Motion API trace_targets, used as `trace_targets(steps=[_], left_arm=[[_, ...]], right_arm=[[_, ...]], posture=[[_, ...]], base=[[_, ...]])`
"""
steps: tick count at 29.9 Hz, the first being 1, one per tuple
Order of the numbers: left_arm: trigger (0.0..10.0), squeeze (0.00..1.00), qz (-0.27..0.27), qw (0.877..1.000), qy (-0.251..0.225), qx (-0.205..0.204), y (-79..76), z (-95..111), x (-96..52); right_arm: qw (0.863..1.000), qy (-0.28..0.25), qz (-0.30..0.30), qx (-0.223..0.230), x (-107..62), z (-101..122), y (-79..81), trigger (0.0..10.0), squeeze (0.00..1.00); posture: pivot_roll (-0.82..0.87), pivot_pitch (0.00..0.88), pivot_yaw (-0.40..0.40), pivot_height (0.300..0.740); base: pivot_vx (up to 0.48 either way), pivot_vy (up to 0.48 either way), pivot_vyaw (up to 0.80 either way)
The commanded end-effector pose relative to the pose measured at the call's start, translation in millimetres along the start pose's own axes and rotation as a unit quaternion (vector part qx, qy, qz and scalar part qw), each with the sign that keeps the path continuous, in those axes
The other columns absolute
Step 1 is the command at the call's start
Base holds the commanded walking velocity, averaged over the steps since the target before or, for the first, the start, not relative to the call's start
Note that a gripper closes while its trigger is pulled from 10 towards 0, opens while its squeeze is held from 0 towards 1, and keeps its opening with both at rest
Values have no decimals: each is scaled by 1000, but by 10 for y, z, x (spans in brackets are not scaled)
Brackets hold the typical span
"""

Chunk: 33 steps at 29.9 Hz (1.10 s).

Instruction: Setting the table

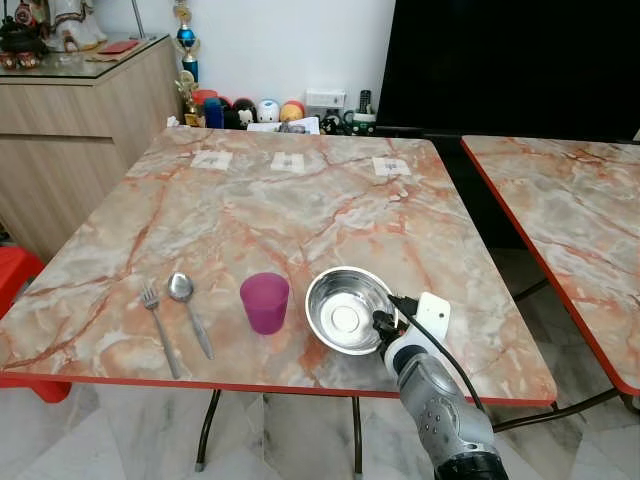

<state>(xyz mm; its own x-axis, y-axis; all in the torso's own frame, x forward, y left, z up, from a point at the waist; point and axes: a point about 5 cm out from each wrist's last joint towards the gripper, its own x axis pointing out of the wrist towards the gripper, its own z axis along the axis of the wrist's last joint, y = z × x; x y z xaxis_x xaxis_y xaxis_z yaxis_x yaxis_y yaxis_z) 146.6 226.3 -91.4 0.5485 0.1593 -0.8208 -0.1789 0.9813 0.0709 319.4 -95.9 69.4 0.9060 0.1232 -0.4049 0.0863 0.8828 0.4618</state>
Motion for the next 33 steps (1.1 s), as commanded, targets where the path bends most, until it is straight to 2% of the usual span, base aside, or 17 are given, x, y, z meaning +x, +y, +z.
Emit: trace_targets(steps=[1, 8, 13, 17, 22, 23, 25, 26, 33], left_arm=[[10000, 0, 1, 1000, 15, 0, -4, -49, -6], [10000, 0, 0, 1000, 14, 1, -4, -47, -6], [10000, 0, -1, 1000, 13, 4, -4, -47, -6], [10000, 0, -1, 1000, 13, 7, -5, -50, -7], [10000, 0, 0, 1000, 13, 10, -4, -52, -8], [10000, 0, 2, 1000, 12, 15, -1, -54, -9], [10000, 0, 3, 1000, 12, 18, 0, -55, -9], [10000, 0, 3, 1000, 12, 19, -1, -56, -10], [10000, 0, 2, 1000, 11, 28, 0, -57, -11]], right_arm=[[1000, 2, -6, 9, 14, 13, 9, 0, 0], [999, -11, -23, 21, 16, 58, -39, 0, 0], [996, -49, -43, 53, 1, 150, -91, 0, 0], [990, -92, -36, 99, -27, 245, -119, 0, 0], [974, -149, -15, 169, -89, 393, -136, 0, 0], [966, -178, 8, 186, -125, 477, -129, 2275, 0], [963, -189, 19, 192, -140, 510, -125, 2275, 0], [960, -203, 27, 190, -159, 554, -119, 10000, 0], [957, -227, 44, 175, -184, 621, -99, 10000, 0]], posture=[[29, 0, -44, 740], [27, 0, -43, 740], [27, 0, -41, 740], [26, 0, -42, 740], [26, 0, -44, 740], [20, 0, -43, 740], [20, 0, -42, 740], [20, 0, -42, 740], [13, 0, -41, 740]], base=[[0, 0, 0], [0, 0, 0], [0, 0, 0], [0, 0, 0], [0, 0, 0], [0, 0, 0], [0, 0, 0], [0, 0, 0], [0, -316, 0]])
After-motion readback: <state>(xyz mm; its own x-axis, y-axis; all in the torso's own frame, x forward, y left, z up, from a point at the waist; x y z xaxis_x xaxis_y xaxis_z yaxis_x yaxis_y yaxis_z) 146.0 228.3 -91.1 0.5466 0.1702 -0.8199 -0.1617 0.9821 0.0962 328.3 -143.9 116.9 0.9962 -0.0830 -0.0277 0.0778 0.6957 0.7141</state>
